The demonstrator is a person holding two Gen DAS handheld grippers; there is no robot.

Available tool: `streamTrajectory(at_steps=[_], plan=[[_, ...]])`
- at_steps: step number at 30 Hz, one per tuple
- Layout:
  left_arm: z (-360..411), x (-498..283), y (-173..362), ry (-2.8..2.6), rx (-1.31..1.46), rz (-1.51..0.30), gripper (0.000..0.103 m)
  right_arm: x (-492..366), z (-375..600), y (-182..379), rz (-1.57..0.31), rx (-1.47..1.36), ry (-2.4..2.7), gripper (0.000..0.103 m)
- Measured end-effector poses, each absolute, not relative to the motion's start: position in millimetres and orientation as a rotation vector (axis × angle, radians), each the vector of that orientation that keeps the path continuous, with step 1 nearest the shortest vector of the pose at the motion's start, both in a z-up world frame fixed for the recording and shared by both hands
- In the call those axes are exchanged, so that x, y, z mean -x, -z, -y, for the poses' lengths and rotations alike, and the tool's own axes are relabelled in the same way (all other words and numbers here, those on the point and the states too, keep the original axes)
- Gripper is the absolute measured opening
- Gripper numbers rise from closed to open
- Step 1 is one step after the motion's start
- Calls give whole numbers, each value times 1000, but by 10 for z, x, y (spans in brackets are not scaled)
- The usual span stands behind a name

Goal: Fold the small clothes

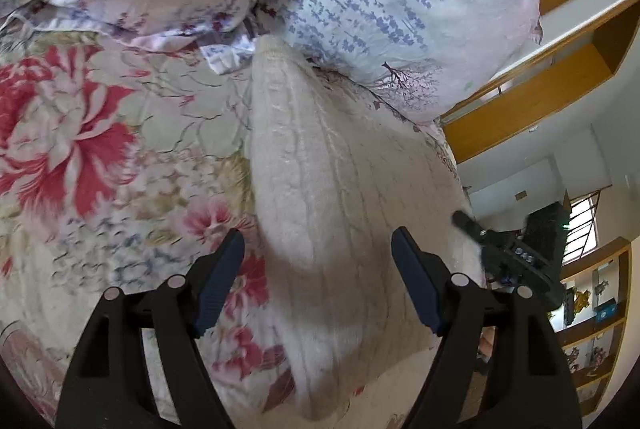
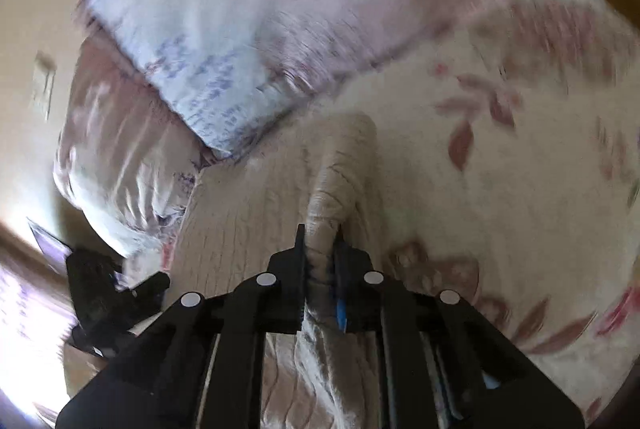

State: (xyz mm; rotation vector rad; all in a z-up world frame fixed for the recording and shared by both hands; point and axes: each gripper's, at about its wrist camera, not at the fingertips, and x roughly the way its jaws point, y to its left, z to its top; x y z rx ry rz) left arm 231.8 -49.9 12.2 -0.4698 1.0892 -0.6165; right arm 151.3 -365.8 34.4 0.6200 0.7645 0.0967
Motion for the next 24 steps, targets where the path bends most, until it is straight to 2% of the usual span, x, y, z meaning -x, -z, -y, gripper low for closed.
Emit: streamTrajectory(at_steps=[3, 7, 9, 13, 18, 19, 20, 24], plan=[[551, -2325, -106, 620, 451, -1087, 76, -1452, 3654, -465, -697, -538, -40, 10], [611, -2337, -62, 629, 447, -1099, 76, -1609, 3742, -116, -833, -555, 42, 10], [599, -2331, -56, 629, 446, -1098, 77, -1597, 3791, -106, -822, -604, 21, 12], [562, -2358, -73, 621, 449, -1091, 79, -1581, 3985, -127, -798, -767, -29, 32], [609, -2439, -72, 603, 441, -1093, 80, -1762, 4049, -62, -815, -850, -50, 32], [627, -2445, -77, 600, 431, -1089, 80, -1806, 4024, -48, -823, -847, -58, 30], [640, -2447, -84, 598, 422, -1085, 80, -1850, 3983, -54, -824, -827, -70, 13], [699, -2452, -128, 578, 365, -1069, 81, -1851, 3924, -223, -743, -707, -22, 9]])
